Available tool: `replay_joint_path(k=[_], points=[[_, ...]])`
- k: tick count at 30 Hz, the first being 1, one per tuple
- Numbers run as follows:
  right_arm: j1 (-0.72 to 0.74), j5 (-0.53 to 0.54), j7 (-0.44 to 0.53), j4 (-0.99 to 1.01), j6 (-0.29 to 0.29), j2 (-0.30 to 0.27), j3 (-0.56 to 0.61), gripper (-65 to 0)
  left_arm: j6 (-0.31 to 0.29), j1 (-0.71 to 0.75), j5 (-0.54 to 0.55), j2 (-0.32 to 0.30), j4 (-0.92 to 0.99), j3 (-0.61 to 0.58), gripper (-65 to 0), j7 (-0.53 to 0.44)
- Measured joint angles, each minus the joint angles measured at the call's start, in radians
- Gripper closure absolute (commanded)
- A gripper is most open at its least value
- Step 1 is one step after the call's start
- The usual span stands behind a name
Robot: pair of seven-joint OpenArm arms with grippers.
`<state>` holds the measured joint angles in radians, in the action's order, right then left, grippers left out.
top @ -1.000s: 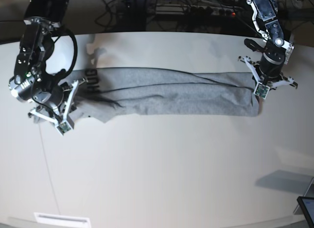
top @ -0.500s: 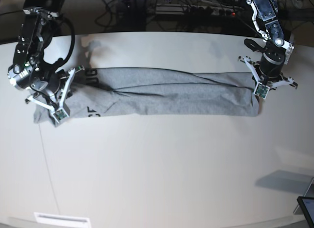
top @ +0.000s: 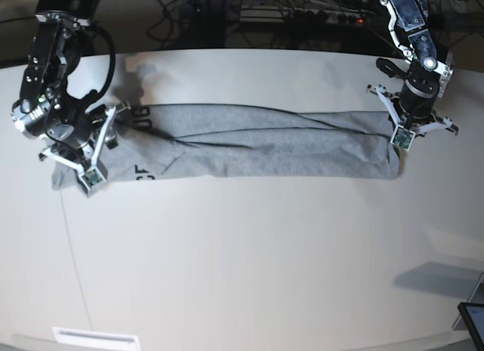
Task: Fold the T-shirt properly
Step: 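Tuck the sleeve under the folded strip with the right gripper, then release the sleeve and move the right gripper onto the strip's middle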
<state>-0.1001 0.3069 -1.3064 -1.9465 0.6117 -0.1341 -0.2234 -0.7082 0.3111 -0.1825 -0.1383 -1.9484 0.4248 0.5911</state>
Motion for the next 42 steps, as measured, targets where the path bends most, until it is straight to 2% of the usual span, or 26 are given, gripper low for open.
replay_joint_path(k=[3,7,9,11,12,14,17,20,22,25,27,32,34,36,40,42], points=[[0.000,0.000,0.043,0.000,-0.001,-0.002,-0.002,-43.7,0.000,0.000,0.054,0.000,0.000,0.006,-0.3,0.001],[0.000,-0.008,0.089,0.000,-0.003,-0.028,-0.006,-45.4,0.000,0.001,0.079,0.000,0.000,0.010,-0.3,0.004],[-0.017,-0.003,0.155,-0.002,0.000,-0.028,-0.019,-45.4,-0.001,0.002,0.110,0.006,-0.003,0.028,-0.8,0.005],[-0.049,-0.007,0.238,-0.019,0.001,-0.029,-0.010,-45.4,-0.002,0.001,0.224,0.034,-0.014,0.107,-6.2,0.014],[-0.068,-0.009,0.289,-0.020,0.000,-0.033,0.007,-45.4,0.000,0.001,0.296,0.044,-0.023,0.158,-10.9,0.036],[-0.114,-0.001,0.367,-0.021,0.011,-0.061,0.054,-45.4,0.002,-0.005,0.430,0.047,-0.028,0.267,-22.8,0.140],[-0.174,-0.006,0.468,-0.021,0.000,-0.089,0.112,-45.4,0.011,-0.010,0.610,0.019,-0.010,0.401,-40.5,0.273],[-0.201,0.000,0.533,-0.021,0.001,-0.089,0.132,-45.3,0.014,-0.004,0.794,-0.030,0.012,0.450,-49.7,0.347],[-0.211,-0.004,0.541,-0.021,0.000,-0.087,0.132,-45.3,0.011,-0.013,0.898,-0.051,0.061,0.462,-51.9,0.405],[-0.233,-0.005,0.562,-0.021,0.000,-0.095,0.132,-45.4,0.017,-0.013,0.971,-0.076,0.174,0.481,-52.4,0.465],[-0.241,-0.008,0.591,-0.021,-0.001,-0.100,0.132,-45.6,0.015,-0.008,0.995,-0.090,0.219,0.483,-52.4,0.471],[-0.267,-0.020,0.660,-0.023,-0.007,-0.185,0.186,-45.4,0.015,-0.014,1.029,-0.096,0.277,0.477,-52.4,0.464],[-0.275,-0.019,0.701,-0.023,-0.007,-0.195,0.212,-45.4,0.015,-0.011,1.028,-0.098,0.282,0.477,-52.2,0.471],[-0.274,-0.101,0.715,-0.023,-0.013,-0.193,0.242,-45.4,0.015,-0.012,1.029,-0.104,0.282,0.477,-52.2,0.470],[-0.272,-0.452,0.704,-0.021,-0.127,-0.195,0.366,-45.4,0.015,-0.035,1.025,-0.103,0.287,0.480,-52.2,0.527],[-0.271,-0.569,0.715,-0.021,-0.166,-0.167,0.427,-45.4,0.015,-0.057,1.023,-0.103,0.287,0.483,-52.2,0.557]])
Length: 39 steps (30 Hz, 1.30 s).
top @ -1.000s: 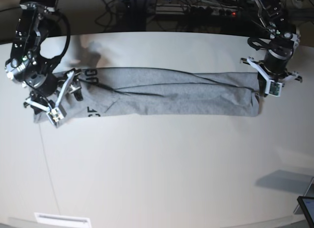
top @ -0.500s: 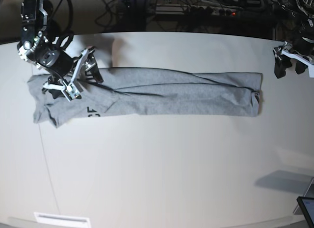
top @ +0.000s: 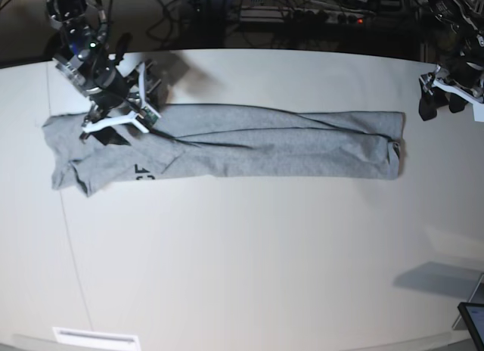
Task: Fold the T-shirt properly
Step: 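Release the sleeve and move the right gripper onto the strip's middle, then grasp the strip's end with the left gripper while the right holds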
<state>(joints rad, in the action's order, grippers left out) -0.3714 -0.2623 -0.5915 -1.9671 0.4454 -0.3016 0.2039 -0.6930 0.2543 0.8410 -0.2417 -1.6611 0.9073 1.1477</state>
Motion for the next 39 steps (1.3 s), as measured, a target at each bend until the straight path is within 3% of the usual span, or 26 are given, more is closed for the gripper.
replay_joint_path(k=[4,6,12,15,17,20,24,29,31,34,39], points=[[0.000,-0.165,0.020,0.000,-0.011,0.099,0.027,-45.4,0.000,-0.074,0.001,-0.025,0.053,-0.003,-52.2,0.056],[-0.002,-0.186,0.054,0.000,-0.021,0.134,0.018,-45.4,-0.002,-0.125,0.001,-0.047,0.125,-0.007,-52.1,0.087],[-0.016,-0.184,0.064,0.000,-0.016,0.159,0.023,-45.6,0.000,-0.178,-0.009,-0.149,0.246,-0.078,-52.1,0.094],[-0.016,-0.184,0.064,0.000,-0.021,0.167,0.028,-43.1,0.000,-0.200,0.014,-0.154,0.242,-0.158,-52.1,0.086],[-0.016,-0.188,0.060,0.000,-0.021,0.190,0.041,-31.5,-0.001,-0.201,0.021,-0.149,0.238,-0.167,-52.1,0.087],[-0.013,-0.185,0.067,0.000,-0.012,0.241,0.050,-0.9,0.000,-0.187,-0.007,-0.152,0.216,-0.165,-52.1,0.093],[0.029,-0.182,0.074,0.000,-0.013,0.309,0.050,0.0,0.000,-0.188,0.003,-0.154,0.175,-0.165,-52.1,0.087],[0.092,-0.005,0.030,0.012,0.109,0.358,0.014,-0.1,0.000,-0.184,-0.029,-0.157,0.172,-0.167,-52.1,0.087],[0.129,0.031,-0.067,0.023,0.100,0.368,-0.032,-0.1,0.000,-0.185,-0.033,-0.156,0.172,-0.168,-52.1,0.087],[0.152,0.116,-0.088,0.048,0.085,0.349,-0.094,-0.1,0.000,-0.184,-0.066,-0.152,0.172,-0.168,-52.1,0.087],[0.155,0.162,-0.089,0.118,0.097,0.355,-0.128,-0.1,0.000,-0.184,-0.140,-0.150,0.172,-0.168,-52.1,0.087]])
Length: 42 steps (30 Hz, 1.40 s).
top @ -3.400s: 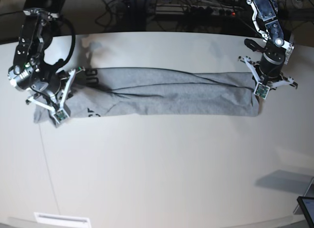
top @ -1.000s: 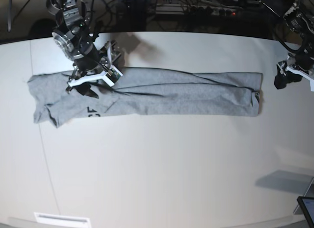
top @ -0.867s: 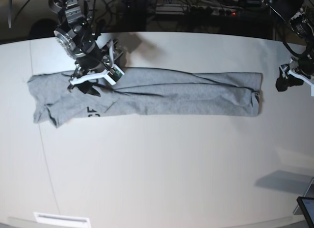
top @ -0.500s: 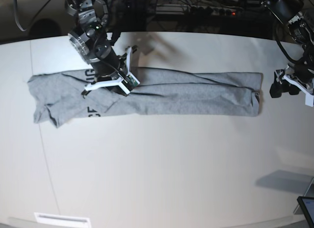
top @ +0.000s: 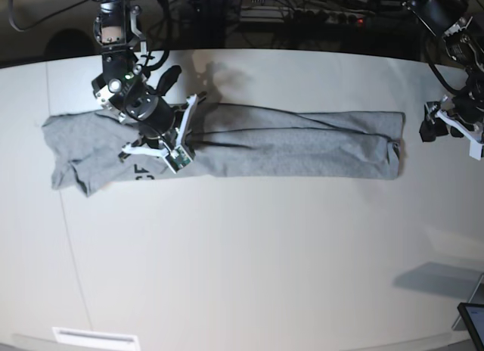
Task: Fold the T-shirt properly
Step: 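Grasp the strip's end with the left gripper while the right holds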
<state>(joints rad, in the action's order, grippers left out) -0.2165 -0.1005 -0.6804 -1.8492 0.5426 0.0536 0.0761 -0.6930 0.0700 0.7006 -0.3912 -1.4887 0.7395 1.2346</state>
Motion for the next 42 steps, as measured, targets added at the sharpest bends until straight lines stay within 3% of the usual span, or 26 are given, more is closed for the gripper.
replay_joint_path(k=[6,15,20,24,29,37,42], points=[[0.002,0.005,0.003,0.086,-0.007,-0.003,-0.012,-0.1,0.000,0.003,-0.064,0.035,0.000,-0.003,-52.1,-0.037],[0.000,0.006,0.015,0.135,-0.005,-0.006,-0.012,-0.1,0.000,0.058,-0.080,0.040,0.005,-0.124,-52.1,-0.125],[0.000,0.009,0.016,0.136,-0.005,-0.006,-0.012,-0.1,0.000,0.041,-0.069,0.079,0.035,-0.071,-52.1,-0.131],[-0.006,0.009,0.021,0.136,-0.005,-0.006,-0.012,-0.1,0.000,0.045,-0.073,0.068,0.060,-0.053,-52.6,-0.132],[-0.006,0.009,0.021,0.136,-0.005,-0.006,-0.012,-0.1,0.000,0.047,0.069,0.069,0.061,-0.059,-52.2,-0.130],[-0.011,0.009,0.026,0.136,-0.006,-0.006,-0.012,-0.1,0.000,0.043,0.084,0.069,0.064,-0.060,-52.1,-0.129],[-0.019,0.012,0.032,0.135,-0.012,-0.006,-0.010,-0.1,-0.010,-0.020,0.118,0.066,0.215,-0.058,-52.1,-0.173]])
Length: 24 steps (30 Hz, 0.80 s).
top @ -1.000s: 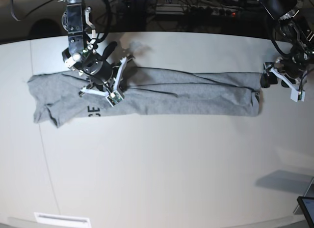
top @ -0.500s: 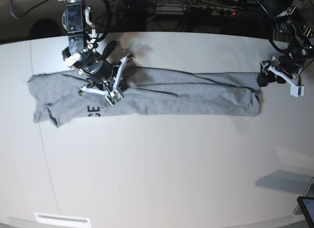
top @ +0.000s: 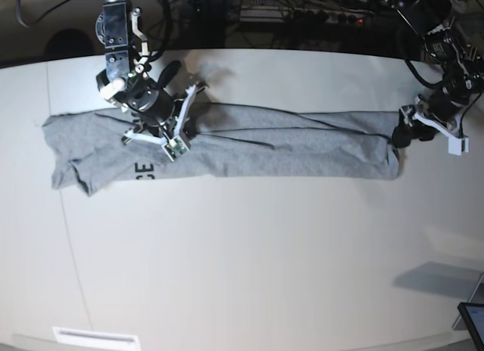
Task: Fold the T-shirt properly
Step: 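Grasp the strip's end with the left gripper while the right holds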
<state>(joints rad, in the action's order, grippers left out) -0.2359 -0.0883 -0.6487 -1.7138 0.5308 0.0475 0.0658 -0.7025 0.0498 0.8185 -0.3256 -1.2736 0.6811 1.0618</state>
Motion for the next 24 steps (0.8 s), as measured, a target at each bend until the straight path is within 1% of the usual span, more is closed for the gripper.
replay_joint_path(k=[2,4,6,8,10,15,20,24], points=[[0.000,0.000,0.000,0.000,0.000,0.000,0.000,-0.1,-0.006,-0.021,0.017,-0.005,0.046,0.001,-52.1,-0.010],[0.000,0.000,0.000,0.000,0.000,0.000,0.000,-0.1,-0.006,-0.022,0.025,-0.008,0.053,-0.007,-52.1,-0.018],[-0.001,0.000,0.000,0.000,0.000,0.000,0.000,-0.1,-0.006,-0.018,0.026,-0.018,0.050,-0.055,-52.1,-0.032],[-0.001,0.000,0.000,0.000,0.000,0.000,0.000,-0.1,-0.006,-0.027,0.025,-0.016,0.048,-0.084,-52.1,-0.031],[-0.001,0.000,0.000,0.000,0.000,0.000,0.000,-0.1,-0.006,-0.027,0.034,-0.009,0.048,-0.093,-52.1,-0.039],[-0.003,0.000,0.001,0.000,0.000,0.000,0.000,-0.1,-0.006,-0.016,0.047,-0.013,0.047,-0.109,-52.1,-0.045],[-0.002,0.000,0.000,0.000,0.000,0.000,0.000,-0.1,-0.009,-0.014,0.052,-0.012,0.045,-0.119,-52.1,-0.034],[0.000,0.000,-0.003,0.000,0.000,0.000,0.000,-0.1,-0.010,-0.018,0.063,0.010,0.043,-0.122,-52.1,-0.032]])
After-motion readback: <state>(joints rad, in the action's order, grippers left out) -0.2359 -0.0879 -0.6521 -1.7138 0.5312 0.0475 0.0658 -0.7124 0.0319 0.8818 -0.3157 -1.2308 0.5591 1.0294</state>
